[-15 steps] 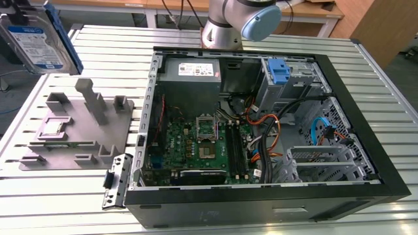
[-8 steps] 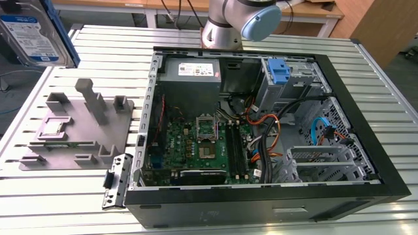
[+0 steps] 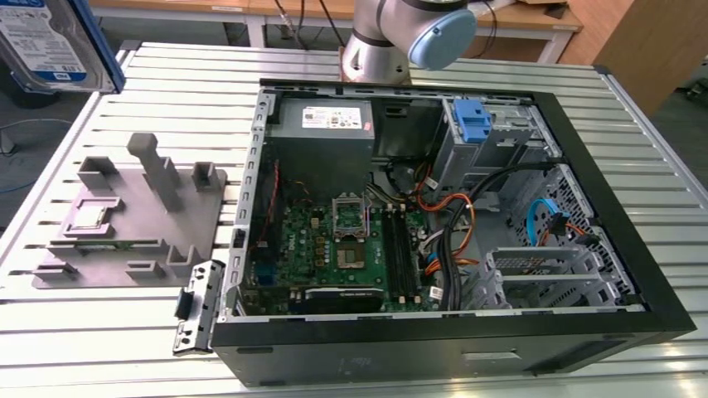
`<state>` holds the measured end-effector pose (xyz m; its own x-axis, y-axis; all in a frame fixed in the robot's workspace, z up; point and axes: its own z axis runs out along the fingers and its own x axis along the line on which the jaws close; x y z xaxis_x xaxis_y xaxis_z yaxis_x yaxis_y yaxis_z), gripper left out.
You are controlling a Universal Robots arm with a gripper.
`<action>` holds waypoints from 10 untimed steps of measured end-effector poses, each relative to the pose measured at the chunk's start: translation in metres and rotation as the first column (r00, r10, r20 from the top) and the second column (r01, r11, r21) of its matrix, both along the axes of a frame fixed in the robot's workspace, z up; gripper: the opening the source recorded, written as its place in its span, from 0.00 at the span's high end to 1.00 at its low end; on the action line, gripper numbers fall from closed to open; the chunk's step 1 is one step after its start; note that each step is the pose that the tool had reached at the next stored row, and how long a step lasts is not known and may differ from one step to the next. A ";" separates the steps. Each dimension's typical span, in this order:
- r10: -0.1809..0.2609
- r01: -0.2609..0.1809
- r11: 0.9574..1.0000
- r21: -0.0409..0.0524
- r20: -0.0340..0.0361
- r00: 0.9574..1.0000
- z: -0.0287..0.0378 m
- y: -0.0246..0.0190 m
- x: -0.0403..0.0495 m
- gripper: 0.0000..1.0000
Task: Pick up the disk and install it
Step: 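Pick up the disk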
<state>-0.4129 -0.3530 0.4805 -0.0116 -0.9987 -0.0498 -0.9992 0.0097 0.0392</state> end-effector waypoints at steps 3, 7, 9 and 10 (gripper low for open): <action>0.000 0.000 1.000 0.000 0.000 1.000 0.0066 0.0000 0.0000 0.65; 0.000 0.000 1.000 0.000 0.000 1.000 0.0080 0.0000 0.0000 0.65; 0.000 0.000 1.000 0.000 0.000 1.000 0.0082 0.0000 0.0000 0.65; 0.000 0.000 1.000 0.000 0.000 1.000 0.0082 0.0000 0.0000 0.65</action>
